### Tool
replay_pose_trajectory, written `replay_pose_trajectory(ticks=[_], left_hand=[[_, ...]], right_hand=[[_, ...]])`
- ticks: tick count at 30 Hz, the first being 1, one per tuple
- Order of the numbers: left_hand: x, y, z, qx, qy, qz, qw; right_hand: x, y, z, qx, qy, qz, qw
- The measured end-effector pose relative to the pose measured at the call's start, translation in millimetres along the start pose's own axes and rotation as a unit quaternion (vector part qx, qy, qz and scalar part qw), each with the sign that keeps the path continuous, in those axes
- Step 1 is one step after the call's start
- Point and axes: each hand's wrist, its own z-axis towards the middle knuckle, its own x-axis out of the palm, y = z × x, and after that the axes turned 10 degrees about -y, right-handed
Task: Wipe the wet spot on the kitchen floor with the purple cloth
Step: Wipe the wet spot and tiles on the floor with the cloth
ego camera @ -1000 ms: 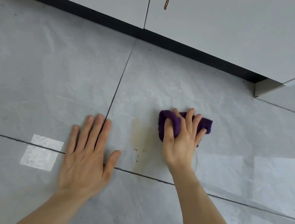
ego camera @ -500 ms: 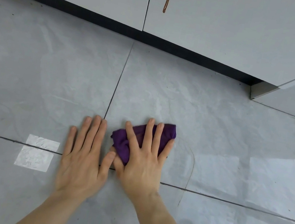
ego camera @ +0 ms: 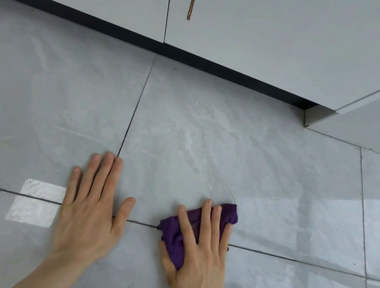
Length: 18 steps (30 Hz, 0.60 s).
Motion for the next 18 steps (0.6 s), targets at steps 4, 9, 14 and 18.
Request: replay_pose_trajectory(ticks=[4, 9, 14, 18], left_hand=[[0, -1, 1, -0.002, 0.004, 0.012, 1.000], [-1, -1, -1, 0.000, 0.000, 0.011, 1.000], [0, -1, -1, -0.001, -0.004, 0.008, 1.000], [-1, -1, -1, -0.004, -0.005, 0.010, 1.000]], right_hand=[[5, 5, 57, -0.018, -0.011, -0.007, 1.000], [10, -2, 125, -0.022, -0.004, -0.020, 1.000], [2, -33, 111, 0.079, -0.057, -0.031, 0.995], [0, -32, 60, 0.162, -0.078, -0.032, 0.983]])
